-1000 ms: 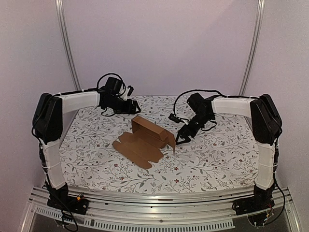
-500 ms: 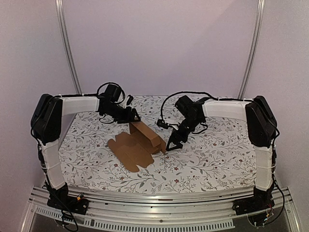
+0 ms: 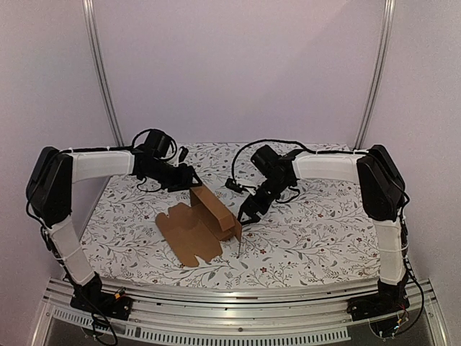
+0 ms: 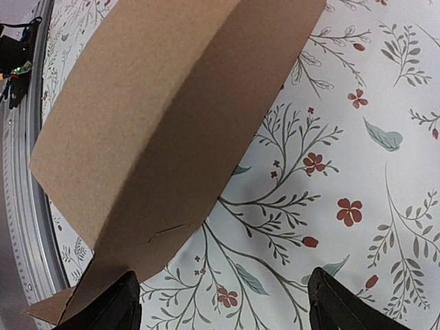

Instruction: Fold the paper box

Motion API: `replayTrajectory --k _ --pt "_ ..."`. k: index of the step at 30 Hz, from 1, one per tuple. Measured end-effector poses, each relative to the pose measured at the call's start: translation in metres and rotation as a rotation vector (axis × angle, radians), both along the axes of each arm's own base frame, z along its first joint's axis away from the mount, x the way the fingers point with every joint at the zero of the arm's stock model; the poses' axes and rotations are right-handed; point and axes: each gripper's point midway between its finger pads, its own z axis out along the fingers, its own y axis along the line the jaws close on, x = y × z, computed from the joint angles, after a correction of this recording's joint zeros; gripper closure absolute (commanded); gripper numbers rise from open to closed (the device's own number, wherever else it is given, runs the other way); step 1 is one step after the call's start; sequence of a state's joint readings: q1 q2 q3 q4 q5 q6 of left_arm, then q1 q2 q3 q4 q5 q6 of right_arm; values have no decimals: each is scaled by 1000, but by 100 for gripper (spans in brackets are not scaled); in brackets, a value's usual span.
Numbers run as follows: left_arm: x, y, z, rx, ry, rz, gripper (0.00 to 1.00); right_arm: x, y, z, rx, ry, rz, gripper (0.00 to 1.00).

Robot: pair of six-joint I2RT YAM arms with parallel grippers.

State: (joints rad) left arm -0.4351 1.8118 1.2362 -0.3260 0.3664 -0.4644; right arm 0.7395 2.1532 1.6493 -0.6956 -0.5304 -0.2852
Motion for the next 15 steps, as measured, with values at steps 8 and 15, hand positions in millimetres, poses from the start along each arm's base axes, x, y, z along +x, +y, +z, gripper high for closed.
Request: replayTrajectory --k 8,15 --pt "-16 22 43 46 -130 50 31 0 -9 -9 -41 14 -44 18" --pt "-19 27 62 45 -190 30 28 -49 -54 -18 -122 58 52 15"
